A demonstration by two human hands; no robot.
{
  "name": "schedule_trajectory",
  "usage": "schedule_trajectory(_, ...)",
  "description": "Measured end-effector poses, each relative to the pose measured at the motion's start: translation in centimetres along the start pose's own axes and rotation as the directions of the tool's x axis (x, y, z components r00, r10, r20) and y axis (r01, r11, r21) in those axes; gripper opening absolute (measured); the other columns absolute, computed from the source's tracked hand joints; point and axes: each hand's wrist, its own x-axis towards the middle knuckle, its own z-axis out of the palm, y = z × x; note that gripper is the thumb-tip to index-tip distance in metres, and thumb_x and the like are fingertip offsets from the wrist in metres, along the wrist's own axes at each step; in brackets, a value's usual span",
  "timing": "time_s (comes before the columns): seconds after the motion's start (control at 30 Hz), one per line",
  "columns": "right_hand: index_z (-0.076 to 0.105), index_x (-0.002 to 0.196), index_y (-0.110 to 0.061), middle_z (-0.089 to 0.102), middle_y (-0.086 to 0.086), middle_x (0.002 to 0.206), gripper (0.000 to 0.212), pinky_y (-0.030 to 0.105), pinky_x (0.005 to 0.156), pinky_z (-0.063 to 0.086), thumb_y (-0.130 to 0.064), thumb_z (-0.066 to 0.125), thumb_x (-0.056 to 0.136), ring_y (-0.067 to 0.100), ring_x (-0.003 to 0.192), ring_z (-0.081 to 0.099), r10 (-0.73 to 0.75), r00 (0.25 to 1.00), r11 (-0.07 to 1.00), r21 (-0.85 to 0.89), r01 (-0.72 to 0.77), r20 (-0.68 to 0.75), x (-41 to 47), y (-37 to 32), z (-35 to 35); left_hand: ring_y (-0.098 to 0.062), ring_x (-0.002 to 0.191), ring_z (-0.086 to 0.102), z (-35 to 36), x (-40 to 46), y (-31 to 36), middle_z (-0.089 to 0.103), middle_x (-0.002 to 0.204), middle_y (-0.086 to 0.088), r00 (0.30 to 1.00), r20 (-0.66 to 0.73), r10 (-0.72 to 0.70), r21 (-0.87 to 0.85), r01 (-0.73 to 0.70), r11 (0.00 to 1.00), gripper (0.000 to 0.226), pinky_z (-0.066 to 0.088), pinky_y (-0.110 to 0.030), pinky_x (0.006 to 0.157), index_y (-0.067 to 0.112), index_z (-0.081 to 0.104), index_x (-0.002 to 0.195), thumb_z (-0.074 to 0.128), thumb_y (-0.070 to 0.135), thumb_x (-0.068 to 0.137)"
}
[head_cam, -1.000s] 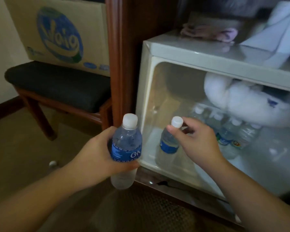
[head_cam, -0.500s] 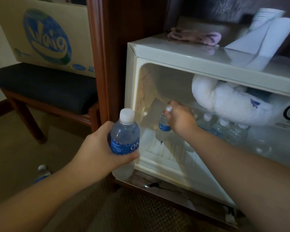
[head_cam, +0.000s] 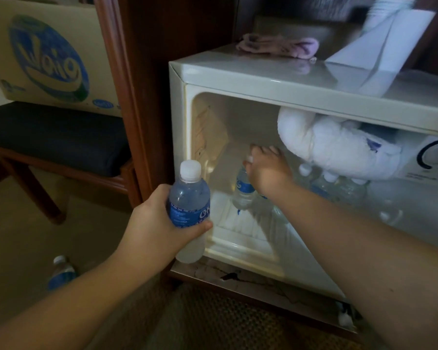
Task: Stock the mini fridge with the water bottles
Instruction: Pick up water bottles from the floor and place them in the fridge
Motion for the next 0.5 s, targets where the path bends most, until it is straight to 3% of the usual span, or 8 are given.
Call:
schedule_trajectory(0.07, 0.035, 0.155, -0.007, 0.051, 0.012, 0.148, 0.064, 0.04, 0.124, 0.019, -0.034, 0.052, 0.1, 0.032, 0.138, 0.042, -0.111, 0.99, 0.993, 0.034, 0.114, -0.084, -1.5, 0.0, 0.3, 0.018, 0.093, 0.06, 0.9, 0.4, 0.1, 0.065, 0.104, 0.023, 1.0, -0.006, -0.016, 0.023, 0.016, 1.0, 0.067, 0.048, -0.001, 0.067, 0.036, 0.055, 0.119, 0.088, 0.056, 0.064)
schedule_trajectory(0.13, 0.041, 0.151, -0.001, 0.05, 0.018, 0.149, 0.063, 0.044, 0.126, 0.02, -0.026, 0.054, 0.095, 0.035, 0.139, 0.043, -0.217, 0.944, 0.967, 0.075, 0.242, -0.25, -3.7, 0.1, 0.7, 0.014, 0.09, 0.06, 2.1, 0.9, 0.2, 0.066, 0.102, 0.021, 0.999, -0.024, -0.026, 0.042, 0.027, 0.999, 0.065, 0.047, -0.003, 0.066, 0.032, 0.056, 0.118, 0.088, 0.055, 0.066)
schedule_trajectory(0.2, 0.054, 0.141, -0.001, 0.056, 0.017, 0.14, 0.052, 0.047, 0.116, 0.036, -0.016, 0.058, 0.091, 0.034, 0.13, 0.05, -0.252, 0.872, 0.932, 0.136, 0.335, -0.418, -6.4, 0.6, 1.9, 0.014, 0.087, 0.058, 3.4, 1.5, 0.3, 0.064, 0.1, 0.022, 0.997, -0.054, -0.051, 0.035, 0.053, 0.998, 0.062, 0.045, -0.002, 0.065, 0.032, 0.056, 0.116, 0.089, 0.052, 0.068)
schedule_trajectory(0.27, 0.064, 0.126, -0.004, 0.061, 0.012, 0.12, 0.036, 0.046, 0.096, 0.049, -0.013, 0.061, 0.09, 0.031, 0.109, 0.055, -0.243, 0.861, 0.91, 0.201, 0.362, -0.447, -9.5, 1.4, 3.9, 0.014, 0.084, 0.057, 4.8, 2.0, 0.4, 0.062, 0.096, 0.023, 0.994, -0.073, -0.076, 0.024, 0.078, 0.997, 0.06, 0.045, -0.003, 0.065, 0.034, 0.053, 0.114, 0.09, 0.051, 0.069)
schedule_trajectory(0.3, 0.066, 0.12, -0.007, 0.061, 0.008, 0.112, 0.03, 0.044, 0.089, 0.05, -0.013, 0.063, 0.091, 0.028, 0.103, 0.055, -0.23, 0.881, 0.909, 0.232, 0.346, -0.413, -10.8, 2.1, 5.1, 0.013, 0.083, 0.058, 5.4, 2.2, 0.4, 0.062, 0.095, 0.023, 0.993, -0.079, -0.082, 0.027, 0.085, 0.996, 0.06, 0.046, -0.005, 0.066, 0.034, 0.053, 0.113, 0.09, 0.052, 0.069)
schedule_trajectory(0.37, 0.066, 0.12, -0.015, 0.061, 0.001, 0.112, 0.029, 0.041, 0.088, 0.052, -0.024, 0.065, 0.093, 0.022, 0.106, 0.056, -0.163, 0.953, 0.928, 0.288, 0.236, -0.254, -12.8, 3.7, 7.5, 0.007, 0.08, 0.06, 6.6, 2.6, 0.2, 0.064, 0.092, 0.02, 0.991, -0.091, -0.094, 0.063, 0.1, 0.993, 0.059, 0.052, -0.014, 0.067, 0.031, 0.054, 0.112, 0.088, 0.056, 0.07)
schedule_trajectory(0.43, 0.059, 0.135, -0.027, 0.059, -0.005, 0.132, 0.044, 0.033, 0.101, 0.047, -0.047, 0.057, 0.097, 0.015, 0.124, 0.052, -0.106, 0.994, 0.958, 0.269, 0.097, 0.022, -13.9, 4.9, 9.5, -0.002, 0.081, 0.064, 7.8, 2.9, -0.1, 0.066, 0.092, 0.016, 0.987, -0.112, -0.118, 0.108, 0.13, 0.986, 0.059, 0.057, -0.024, 0.068, 0.03, 0.053, 0.112, 0.086, 0.059, 0.072)
schedule_trajectory(0.5, 0.044, 0.151, -0.035, 0.043, -0.007, 0.158, 0.062, 0.035, 0.116, 0.033, -0.063, 0.046, 0.096, 0.015, 0.144, 0.037, -0.093, 0.967, 0.977, 0.21, 0.042, 0.238, -14.5, 5.8, 11.2, -0.007, 0.08, 0.065, 9.2, 3.3, -0.2, 0.065, 0.09, 0.015, 0.98, -0.129, -0.149, 0.138, 0.167, 0.976, 0.057, 0.056, -0.027, 0.067, 0.032, 0.05, 0.109, 0.084, 0.061, 0.073)
